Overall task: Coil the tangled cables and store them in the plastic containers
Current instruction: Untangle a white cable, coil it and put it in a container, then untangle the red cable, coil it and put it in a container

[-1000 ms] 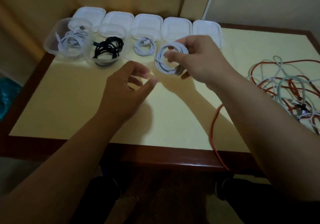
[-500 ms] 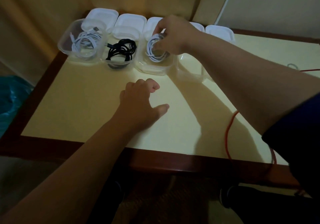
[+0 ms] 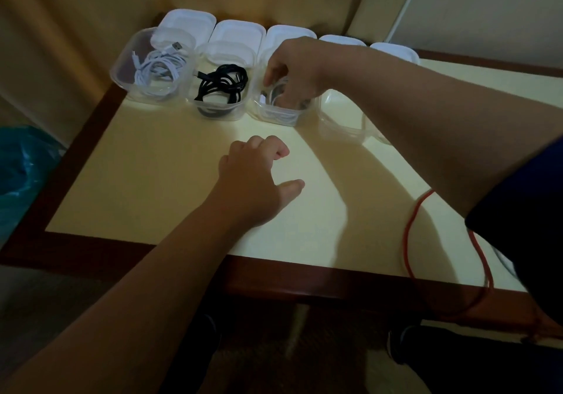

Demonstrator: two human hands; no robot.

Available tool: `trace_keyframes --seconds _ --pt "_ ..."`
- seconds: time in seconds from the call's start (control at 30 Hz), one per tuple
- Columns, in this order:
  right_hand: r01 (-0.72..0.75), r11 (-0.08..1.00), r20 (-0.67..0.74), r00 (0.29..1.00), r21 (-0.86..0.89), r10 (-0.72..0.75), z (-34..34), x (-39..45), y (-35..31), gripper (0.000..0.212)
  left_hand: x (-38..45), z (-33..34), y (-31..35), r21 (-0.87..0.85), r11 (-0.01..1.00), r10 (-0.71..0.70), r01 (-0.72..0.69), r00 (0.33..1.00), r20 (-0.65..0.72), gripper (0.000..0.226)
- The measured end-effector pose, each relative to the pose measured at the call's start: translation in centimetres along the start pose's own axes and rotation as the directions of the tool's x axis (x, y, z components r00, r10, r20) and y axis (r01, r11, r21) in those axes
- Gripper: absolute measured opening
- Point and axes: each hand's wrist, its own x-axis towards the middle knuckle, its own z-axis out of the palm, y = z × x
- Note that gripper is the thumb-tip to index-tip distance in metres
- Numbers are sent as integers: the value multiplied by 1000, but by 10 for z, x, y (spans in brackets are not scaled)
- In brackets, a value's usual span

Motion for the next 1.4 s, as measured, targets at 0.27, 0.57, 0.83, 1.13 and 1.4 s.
trace_keyframes --seconds 0.27,0.57,0.83,1.13,1.4 --pt "-73 994 -29 997 75 75 -27 -7 4 70 1 0 -1 -24 1000 -3 3 1000 -1 47" --pt "-175 984 0 985 -39 175 -26 -6 14 36 2 1 0 0 1000 -8 8 1000 3 46" --pt "-103 993 -62 993 -51 100 -9 -3 15 30 3 1 0 10 1000 -16 16 1000 7 46" --pt "-135 991 83 988 23 133 -20 -3 20 57 5 2 0 1 1000 -26 26 1000 12 45" --pt "-121 959 -59 988 255 140 -29 -48 32 49 6 5 13 39 999 19 -17 999 -35 44"
